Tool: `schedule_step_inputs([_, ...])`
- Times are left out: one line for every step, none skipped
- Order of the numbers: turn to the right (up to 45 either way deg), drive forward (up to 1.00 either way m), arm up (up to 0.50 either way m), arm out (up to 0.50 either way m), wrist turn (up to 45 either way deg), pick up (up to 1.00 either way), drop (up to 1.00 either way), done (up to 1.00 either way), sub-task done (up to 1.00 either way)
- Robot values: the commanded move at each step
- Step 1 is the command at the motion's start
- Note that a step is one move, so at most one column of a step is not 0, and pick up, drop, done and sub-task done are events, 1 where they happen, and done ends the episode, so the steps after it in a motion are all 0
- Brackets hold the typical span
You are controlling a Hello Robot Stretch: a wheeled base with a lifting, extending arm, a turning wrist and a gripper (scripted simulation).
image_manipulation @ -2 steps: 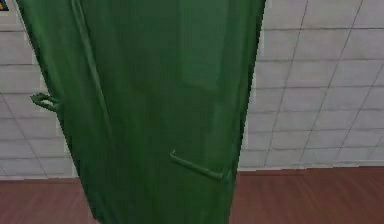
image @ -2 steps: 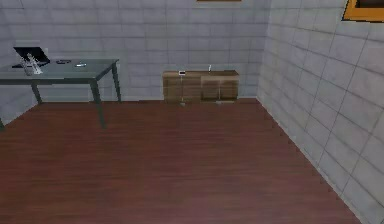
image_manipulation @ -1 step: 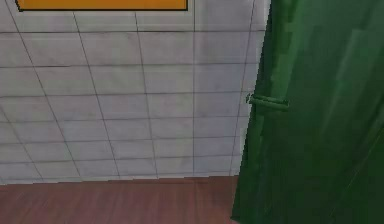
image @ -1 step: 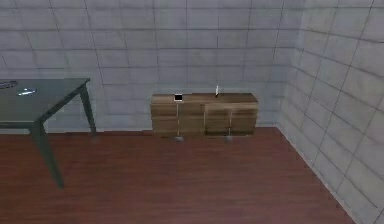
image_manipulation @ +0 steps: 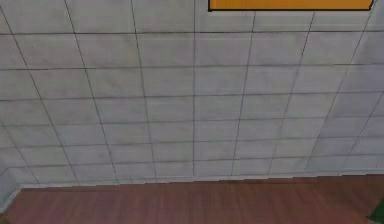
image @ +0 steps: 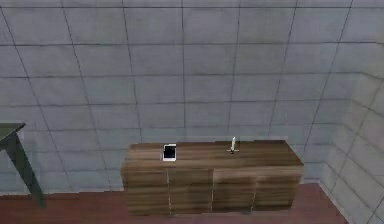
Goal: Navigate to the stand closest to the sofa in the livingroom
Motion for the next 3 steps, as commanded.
schedule_step_inputs([-9.0, 0.00, 0.00, 0.00, 0.0, 0.00, 0.00, 0.00, 0.00])
schedule_step_inputs([0.0, 0.25, 0.00, 0.00, 0.0, 0.00, 0.00, 0.00, 0.00])
schedule_step_inputs([-45.0, 0.00, 0.00, 0.00, 0.0, 0.00, 0.00, 0.00, 0.00])
